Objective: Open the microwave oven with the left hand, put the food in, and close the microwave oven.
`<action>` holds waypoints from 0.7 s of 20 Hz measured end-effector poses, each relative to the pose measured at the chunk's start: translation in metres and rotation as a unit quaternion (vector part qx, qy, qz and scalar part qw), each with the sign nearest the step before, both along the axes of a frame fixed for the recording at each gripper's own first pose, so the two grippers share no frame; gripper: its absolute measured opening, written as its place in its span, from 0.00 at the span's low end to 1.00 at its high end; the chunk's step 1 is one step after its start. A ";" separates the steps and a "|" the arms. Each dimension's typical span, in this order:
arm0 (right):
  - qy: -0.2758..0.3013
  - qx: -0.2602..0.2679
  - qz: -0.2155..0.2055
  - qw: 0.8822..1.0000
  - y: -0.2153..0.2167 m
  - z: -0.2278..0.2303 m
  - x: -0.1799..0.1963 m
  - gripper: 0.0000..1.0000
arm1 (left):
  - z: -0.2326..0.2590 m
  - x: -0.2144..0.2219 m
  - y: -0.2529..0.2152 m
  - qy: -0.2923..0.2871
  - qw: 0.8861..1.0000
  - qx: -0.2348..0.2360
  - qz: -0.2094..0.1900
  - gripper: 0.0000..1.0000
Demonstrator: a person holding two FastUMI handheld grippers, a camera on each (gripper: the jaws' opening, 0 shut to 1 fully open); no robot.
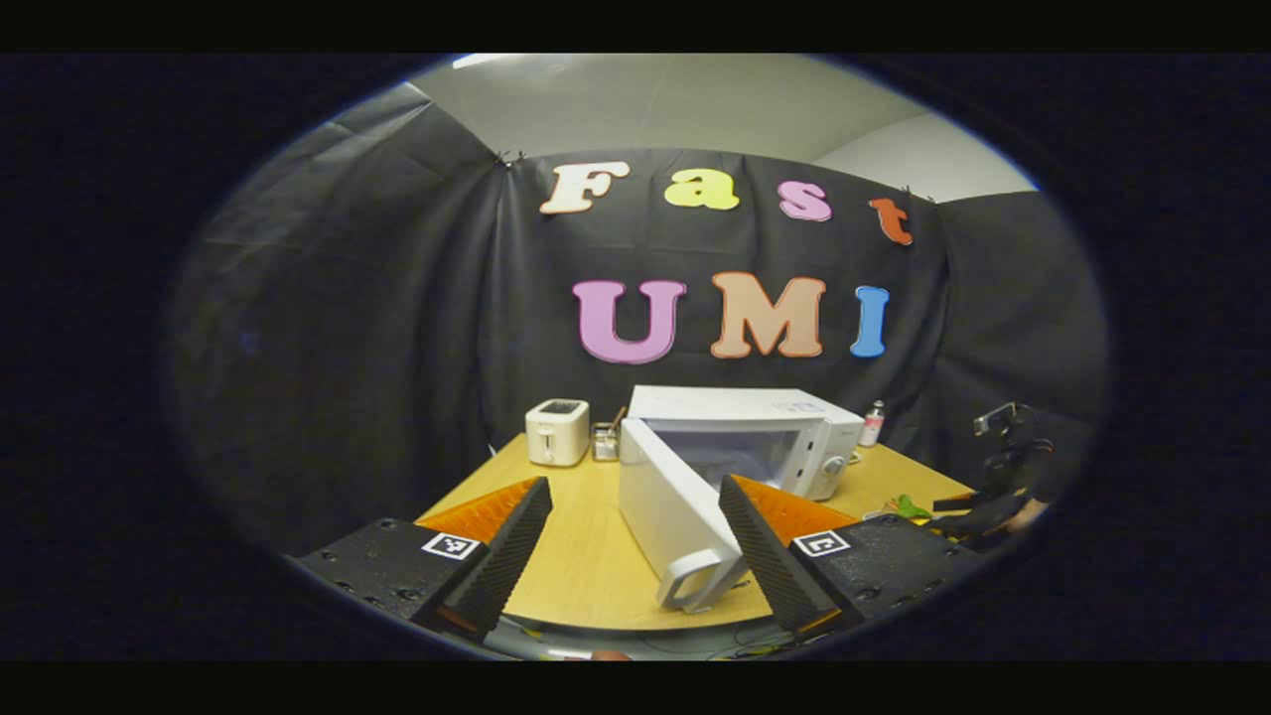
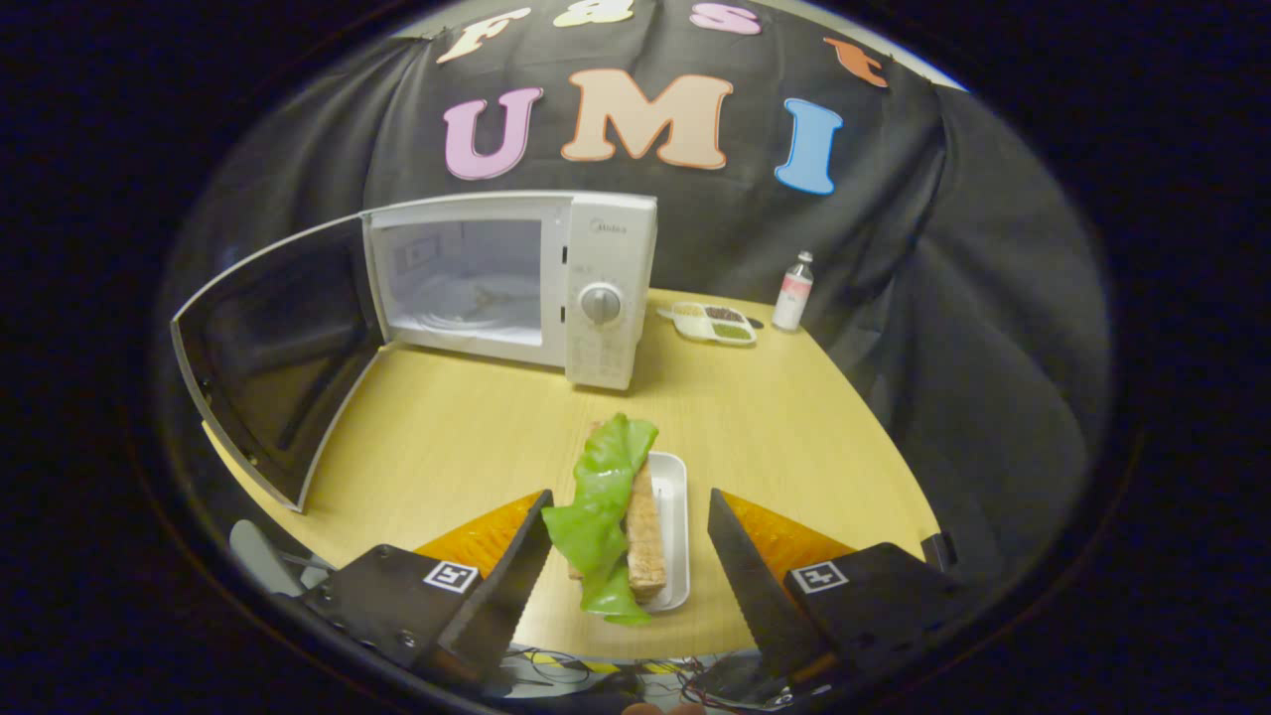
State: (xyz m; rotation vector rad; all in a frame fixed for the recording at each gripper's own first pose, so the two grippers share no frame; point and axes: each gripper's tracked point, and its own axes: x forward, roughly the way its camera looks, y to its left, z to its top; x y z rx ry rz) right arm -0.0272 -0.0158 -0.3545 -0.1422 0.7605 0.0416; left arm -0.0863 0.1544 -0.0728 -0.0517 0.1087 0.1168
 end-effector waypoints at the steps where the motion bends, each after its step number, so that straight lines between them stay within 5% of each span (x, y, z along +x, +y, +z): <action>1: 0.016 0.001 -0.002 1.000 -0.001 -0.009 -0.005 0.99 | 0.019 -0.001 0.006 -0.020 1.000 0.008 0.007 0.99; 5: 0.044 0.008 -0.013 0.999 -0.001 -0.027 -0.004 0.98 | 0.082 0.006 0.016 -0.107 0.992 0.043 0.045 0.98; 11: 0.045 0.021 -0.030 0.998 -0.005 -0.030 0.002 0.48 | 0.084 0.016 -0.021 -0.108 0.993 0.041 0.010 0.99; 14: 0.043 0.027 -0.029 0.998 -0.004 -0.024 0.005 0.38 | 0.077 0.019 -0.027 -0.101 0.995 0.028 0.004 0.99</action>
